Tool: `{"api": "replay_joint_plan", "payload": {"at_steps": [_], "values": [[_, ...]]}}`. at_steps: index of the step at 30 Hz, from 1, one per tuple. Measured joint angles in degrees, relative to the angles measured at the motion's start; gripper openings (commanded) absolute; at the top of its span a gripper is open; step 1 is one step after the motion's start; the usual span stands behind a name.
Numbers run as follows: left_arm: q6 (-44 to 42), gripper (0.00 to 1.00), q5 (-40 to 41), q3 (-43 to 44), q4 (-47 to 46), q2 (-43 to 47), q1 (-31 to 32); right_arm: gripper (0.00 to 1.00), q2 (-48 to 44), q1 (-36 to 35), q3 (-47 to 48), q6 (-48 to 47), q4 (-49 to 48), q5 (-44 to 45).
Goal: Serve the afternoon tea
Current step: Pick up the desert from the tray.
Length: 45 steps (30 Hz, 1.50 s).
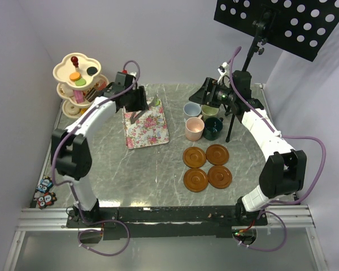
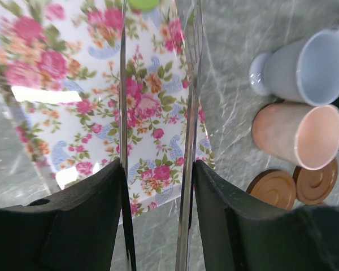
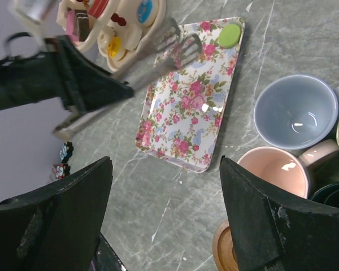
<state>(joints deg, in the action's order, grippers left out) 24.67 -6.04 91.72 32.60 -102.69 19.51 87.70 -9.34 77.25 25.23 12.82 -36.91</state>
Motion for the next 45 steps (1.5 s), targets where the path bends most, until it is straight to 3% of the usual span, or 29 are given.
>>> {"api": "replay_joint_plan", "payload": {"at_steps": [4,30,45], "values": [[0.00,0.55,-2.36,0.66,0.90,-4.98,0.04,0.83,0.00,0.02,0.04,-0.35,0.15,0.24],[0.26,0.51,-2.56,0.68,-2.58,-13.11,0.02,0.83,0.20,0.04,1.64,-0.44,0.48,0.28],[0.24,0.49,-2.19,6.86,-3.23,-19.58,0.00,0.83,0.52,0.37,1.64,-0.44,0.55,0.28]]}}
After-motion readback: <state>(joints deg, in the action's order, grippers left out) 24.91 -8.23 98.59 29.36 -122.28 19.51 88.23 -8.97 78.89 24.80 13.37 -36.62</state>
